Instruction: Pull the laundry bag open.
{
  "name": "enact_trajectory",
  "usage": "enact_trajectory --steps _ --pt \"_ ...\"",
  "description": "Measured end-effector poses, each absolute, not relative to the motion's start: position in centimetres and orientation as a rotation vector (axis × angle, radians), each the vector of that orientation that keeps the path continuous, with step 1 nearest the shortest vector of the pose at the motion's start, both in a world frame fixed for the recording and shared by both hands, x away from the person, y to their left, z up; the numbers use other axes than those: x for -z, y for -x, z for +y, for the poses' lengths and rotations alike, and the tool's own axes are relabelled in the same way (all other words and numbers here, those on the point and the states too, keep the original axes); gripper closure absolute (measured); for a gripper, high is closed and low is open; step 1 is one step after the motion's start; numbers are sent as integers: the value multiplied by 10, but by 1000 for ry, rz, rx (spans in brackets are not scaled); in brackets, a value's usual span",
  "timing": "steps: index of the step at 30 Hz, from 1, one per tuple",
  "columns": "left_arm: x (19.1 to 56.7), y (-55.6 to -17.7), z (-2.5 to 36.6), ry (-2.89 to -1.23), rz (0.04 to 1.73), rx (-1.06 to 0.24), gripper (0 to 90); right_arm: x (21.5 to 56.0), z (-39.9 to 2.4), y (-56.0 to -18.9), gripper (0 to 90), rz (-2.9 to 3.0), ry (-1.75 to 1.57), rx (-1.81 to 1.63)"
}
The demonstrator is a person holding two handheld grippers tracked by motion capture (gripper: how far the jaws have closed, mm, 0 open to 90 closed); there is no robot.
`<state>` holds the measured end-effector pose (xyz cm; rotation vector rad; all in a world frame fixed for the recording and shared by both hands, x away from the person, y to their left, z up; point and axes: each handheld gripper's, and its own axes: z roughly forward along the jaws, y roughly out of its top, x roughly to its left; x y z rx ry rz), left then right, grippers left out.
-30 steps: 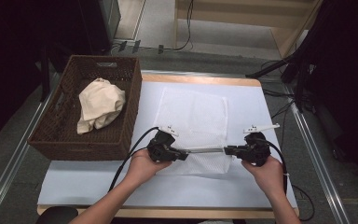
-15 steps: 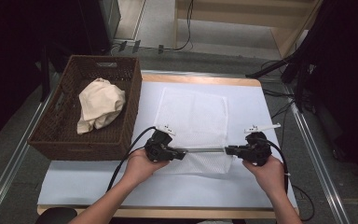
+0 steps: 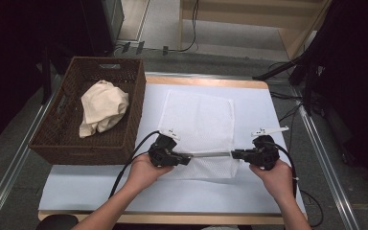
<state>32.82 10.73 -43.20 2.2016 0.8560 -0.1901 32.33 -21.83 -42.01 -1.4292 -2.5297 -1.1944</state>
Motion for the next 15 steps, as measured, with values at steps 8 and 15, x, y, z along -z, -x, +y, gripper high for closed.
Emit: enact_trajectory --steps 8,15 --pt "430 -330 116 -2193 896 167 874 418 -225 -325 856 -2530 1487 1193" --pt "429 -329 121 -2193 902 161 874 420 -231 -327 855 -2517 1497 1183"
